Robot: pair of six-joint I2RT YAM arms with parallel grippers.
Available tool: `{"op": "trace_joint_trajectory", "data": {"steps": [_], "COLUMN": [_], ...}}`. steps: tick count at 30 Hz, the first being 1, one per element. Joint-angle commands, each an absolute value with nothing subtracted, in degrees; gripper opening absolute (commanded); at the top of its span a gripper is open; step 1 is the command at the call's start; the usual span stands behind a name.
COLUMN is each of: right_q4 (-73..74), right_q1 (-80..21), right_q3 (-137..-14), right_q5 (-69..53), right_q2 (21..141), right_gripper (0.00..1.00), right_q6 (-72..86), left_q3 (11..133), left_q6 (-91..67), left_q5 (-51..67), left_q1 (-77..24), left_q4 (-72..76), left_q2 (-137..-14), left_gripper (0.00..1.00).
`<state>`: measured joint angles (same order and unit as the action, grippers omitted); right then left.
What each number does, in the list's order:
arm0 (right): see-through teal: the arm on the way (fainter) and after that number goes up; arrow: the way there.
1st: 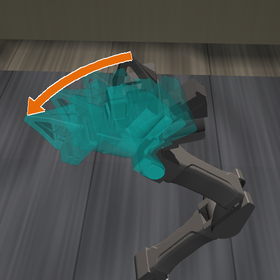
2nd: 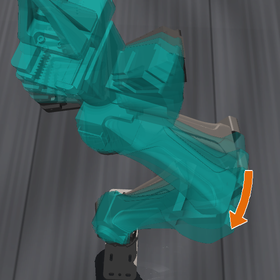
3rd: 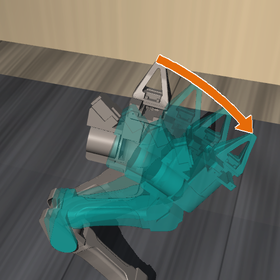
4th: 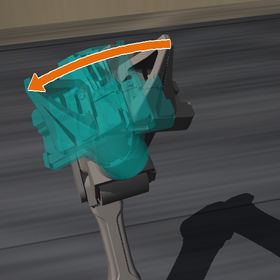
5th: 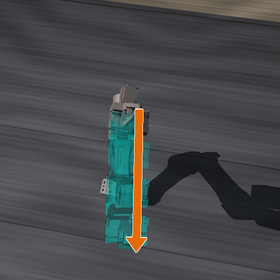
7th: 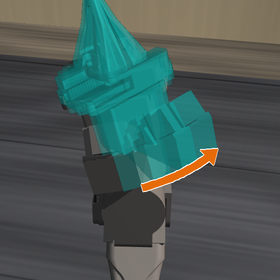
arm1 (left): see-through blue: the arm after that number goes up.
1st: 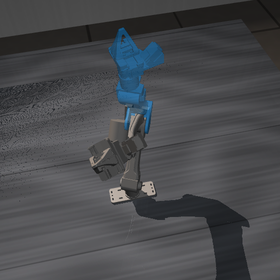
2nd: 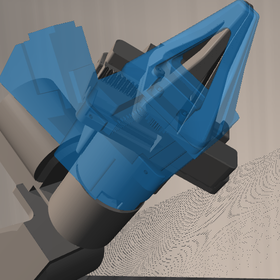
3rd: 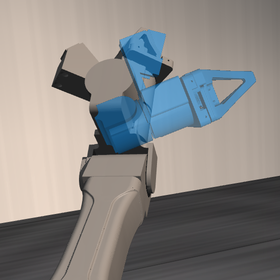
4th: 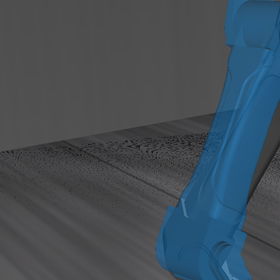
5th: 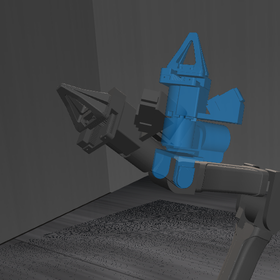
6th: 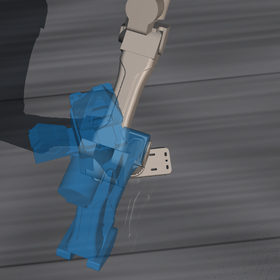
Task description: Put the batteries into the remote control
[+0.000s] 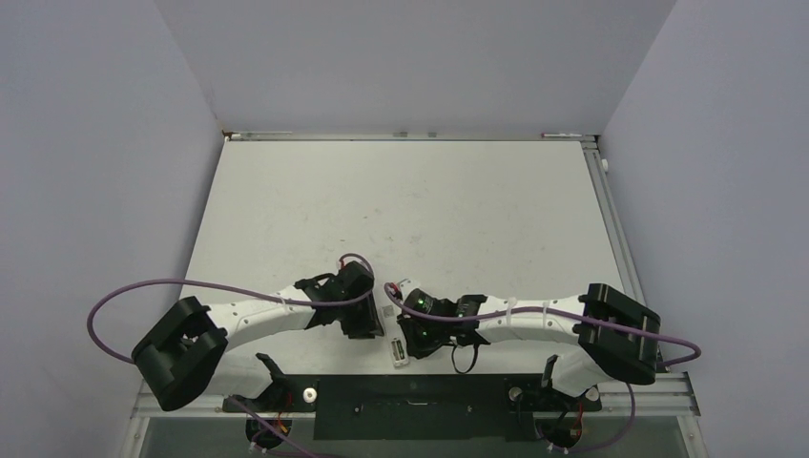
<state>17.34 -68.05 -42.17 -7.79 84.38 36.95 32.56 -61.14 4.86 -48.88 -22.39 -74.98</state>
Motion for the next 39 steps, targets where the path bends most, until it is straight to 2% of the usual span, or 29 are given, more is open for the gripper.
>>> {"op": "trace_joint_trajectory", "data": {"steps": [1, 16, 27, 31, 36, 39], "right_q4": [12.9, 11.4, 22.5, 26.4, 28.9, 29.3], "right_q1": [-69.2, -70.5, -70.2, -69.1, -66.5, -64.6], "right_q3": [-42.1, -44.7, -49.3, -50.7, -51.9, -52.4], "right_q5": [-7.6, -6.5, 2.0, 5.3, 8.1, 8.9], "right_q2": [82.9, 84.7, 78.4, 75.4, 72.3, 71.3], "right_gripper": [0.09, 0.09, 0.09, 0.16, 0.27, 0.31], "right_q6": [38.5, 38.3, 35.5, 34.6, 33.6, 32.7], "left_q3": [33.4, 39.0, 41.8, 43.3, 45.4, 46.4], "left_q6": [-57.5, -52.2, -49.9, -49.1, -48.2, -47.6], "left_q5": [4.1, 8.9, 10.3, 10.1, 7.5, 5.5], "left_q1": [-45.9, -47.0, -47.8, -47.8, -47.8, -47.6], "left_q4": [-20.7, -17.3, -16.6, -17.6, -20.8, -22.9], "left_q2": [-77.2, -86.3, -90.3, -91.2, -90.6, -89.4], "left_gripper": [0.28, 0.3, 0.3, 0.31, 0.37, 0.4]}}
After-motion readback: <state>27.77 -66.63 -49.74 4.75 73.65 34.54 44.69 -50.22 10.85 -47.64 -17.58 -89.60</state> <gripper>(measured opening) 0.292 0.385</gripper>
